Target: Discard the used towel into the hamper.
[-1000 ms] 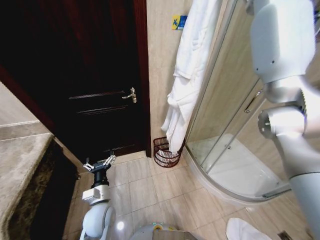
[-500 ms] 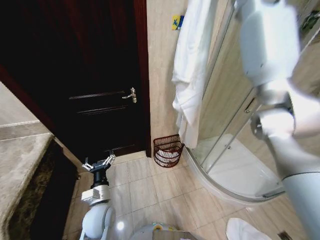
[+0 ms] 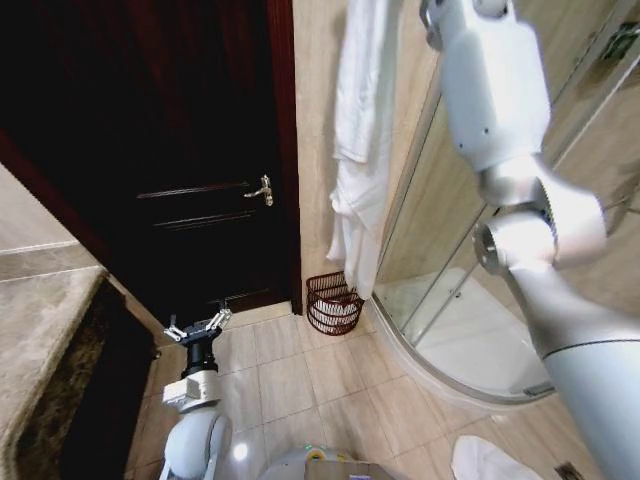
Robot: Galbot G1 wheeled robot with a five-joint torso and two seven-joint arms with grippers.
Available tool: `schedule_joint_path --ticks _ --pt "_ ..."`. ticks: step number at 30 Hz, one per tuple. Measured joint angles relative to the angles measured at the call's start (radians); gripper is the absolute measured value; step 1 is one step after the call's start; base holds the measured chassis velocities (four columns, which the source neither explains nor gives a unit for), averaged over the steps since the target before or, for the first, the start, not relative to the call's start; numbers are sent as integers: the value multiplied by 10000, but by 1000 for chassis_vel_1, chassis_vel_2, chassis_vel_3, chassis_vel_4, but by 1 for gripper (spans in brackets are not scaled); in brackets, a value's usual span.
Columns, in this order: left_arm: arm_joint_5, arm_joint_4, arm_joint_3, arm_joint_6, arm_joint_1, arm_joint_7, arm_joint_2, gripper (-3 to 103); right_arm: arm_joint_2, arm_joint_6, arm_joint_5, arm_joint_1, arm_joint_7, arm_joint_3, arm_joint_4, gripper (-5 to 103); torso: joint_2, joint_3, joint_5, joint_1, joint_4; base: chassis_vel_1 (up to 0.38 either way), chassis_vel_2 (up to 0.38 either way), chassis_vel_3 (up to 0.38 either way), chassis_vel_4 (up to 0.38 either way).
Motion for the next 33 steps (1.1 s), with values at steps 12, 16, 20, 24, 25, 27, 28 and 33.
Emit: schedule_joint_path --ticks 12,16,20,24,25,27,28,33 --pt "224 132 171 -53 41 4 -13 100 -1887 -107 306 -2574 112 -335 1879 1 -2 3 11 3 -4 0 0 0 0" --pt "284 209 208 -33 32 34 -13 100 -2415 -58 336 -2938 -59 -319 2121 1 -2 4 14 3 -5 0 0 0 0" --pt "314 296 212 -14 5 48 -13 100 -2770 -56 438 -2916 -227 -329 2219 1 -1 1 12 0 -6 0 0 0 0" --pt "367 393 233 -13 2 52 -12 100 -2868 -8 454 -2747 -346 -378 1959 1 -1 1 9 0 -4 0 0 0 0" --pt "384 410 241 -15 2 54 -13 100 -2867 8 458 -2737 -356 -399 1918 1 -1 1 7 0 -3 0 0 0 0" --pt "395 422 244 -16 1 54 -12 100 -2858 18 460 -2743 -356 -415 1908 1 -1 1 8 0 -3 0 0 0 0" --pt "400 427 247 -16 -5 55 -12 100 -2828 56 461 -2764 -357 -449 1880 1 -1 2 8 1 -3 0 0 0 0" --pt "388 356 191 -17 7 56 -12 100 -2524 283 422 -2489 -384 -543 1253 1 -2 3 9 3 -2 0 0 0 0"
